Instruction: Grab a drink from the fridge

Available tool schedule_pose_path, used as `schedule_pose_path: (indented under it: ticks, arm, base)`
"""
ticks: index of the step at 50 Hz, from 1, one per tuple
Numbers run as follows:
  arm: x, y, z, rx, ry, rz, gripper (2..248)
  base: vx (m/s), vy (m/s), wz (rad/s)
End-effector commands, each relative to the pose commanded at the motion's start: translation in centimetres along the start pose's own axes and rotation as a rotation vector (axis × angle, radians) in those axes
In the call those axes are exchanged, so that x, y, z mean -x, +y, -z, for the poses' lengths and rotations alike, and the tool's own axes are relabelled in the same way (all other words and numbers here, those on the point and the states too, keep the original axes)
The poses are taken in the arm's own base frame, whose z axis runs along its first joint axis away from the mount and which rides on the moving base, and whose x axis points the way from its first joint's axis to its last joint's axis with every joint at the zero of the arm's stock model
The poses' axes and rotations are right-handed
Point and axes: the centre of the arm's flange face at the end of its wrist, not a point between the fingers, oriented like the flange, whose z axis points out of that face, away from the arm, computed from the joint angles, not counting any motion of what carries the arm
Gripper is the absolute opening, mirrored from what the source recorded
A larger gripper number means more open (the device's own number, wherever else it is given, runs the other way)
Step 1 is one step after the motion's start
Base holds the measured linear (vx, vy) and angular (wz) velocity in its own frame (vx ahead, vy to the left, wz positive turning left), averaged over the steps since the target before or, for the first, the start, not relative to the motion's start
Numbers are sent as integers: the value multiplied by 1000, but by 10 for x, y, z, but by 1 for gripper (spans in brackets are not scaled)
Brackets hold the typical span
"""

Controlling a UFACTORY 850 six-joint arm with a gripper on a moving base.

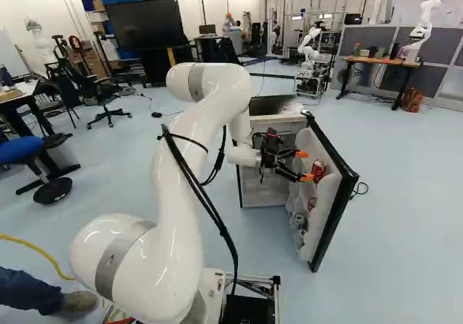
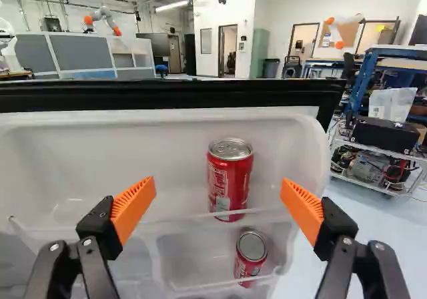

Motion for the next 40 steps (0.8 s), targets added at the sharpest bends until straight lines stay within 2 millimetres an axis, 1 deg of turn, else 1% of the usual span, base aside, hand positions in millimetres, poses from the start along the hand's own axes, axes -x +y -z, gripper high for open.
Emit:
schedule_pose_path:
  ticks: [27, 40]
  arm:
    - [-2, 1, -27, 44, 4, -20, 247]
    - [-3, 1, -31, 51, 4, -23, 247]
  base:
    - [0, 0, 0]
    - [0, 0, 0]
